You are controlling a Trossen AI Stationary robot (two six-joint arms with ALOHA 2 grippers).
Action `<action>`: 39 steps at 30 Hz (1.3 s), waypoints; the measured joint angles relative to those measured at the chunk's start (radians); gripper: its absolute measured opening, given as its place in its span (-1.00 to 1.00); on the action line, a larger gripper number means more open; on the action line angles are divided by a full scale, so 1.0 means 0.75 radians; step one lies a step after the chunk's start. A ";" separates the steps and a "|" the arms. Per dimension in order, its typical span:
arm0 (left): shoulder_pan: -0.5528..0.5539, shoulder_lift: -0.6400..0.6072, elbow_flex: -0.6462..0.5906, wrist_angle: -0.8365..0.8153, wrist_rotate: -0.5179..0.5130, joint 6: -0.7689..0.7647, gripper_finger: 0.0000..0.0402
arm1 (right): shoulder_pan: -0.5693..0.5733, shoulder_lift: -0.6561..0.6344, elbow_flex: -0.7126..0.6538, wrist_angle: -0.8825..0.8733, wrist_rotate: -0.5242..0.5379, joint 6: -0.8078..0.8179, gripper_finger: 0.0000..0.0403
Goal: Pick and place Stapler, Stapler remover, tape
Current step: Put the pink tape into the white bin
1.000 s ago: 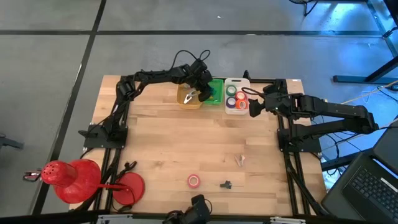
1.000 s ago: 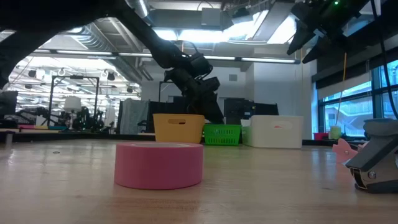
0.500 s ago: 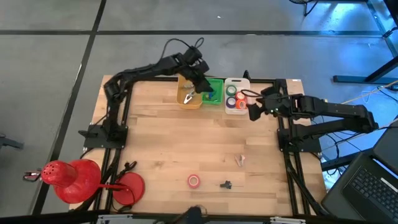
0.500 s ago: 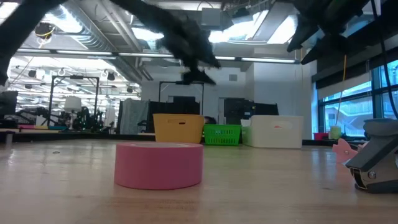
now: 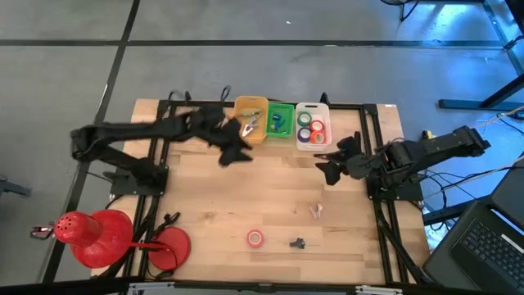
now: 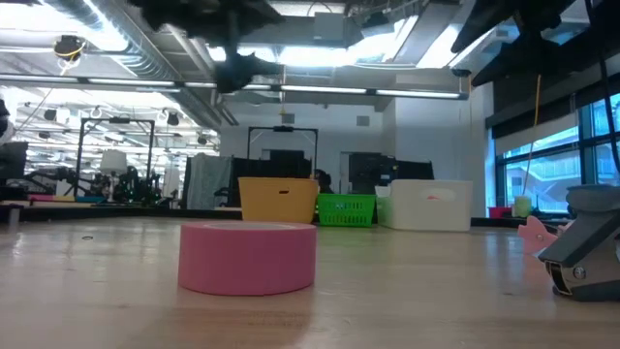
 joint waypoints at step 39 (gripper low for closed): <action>-0.850 0.829 -0.020 0.442 -0.455 -0.638 0.52 | 0.013 0.068 0.000 -0.022 -0.098 -0.403 0.55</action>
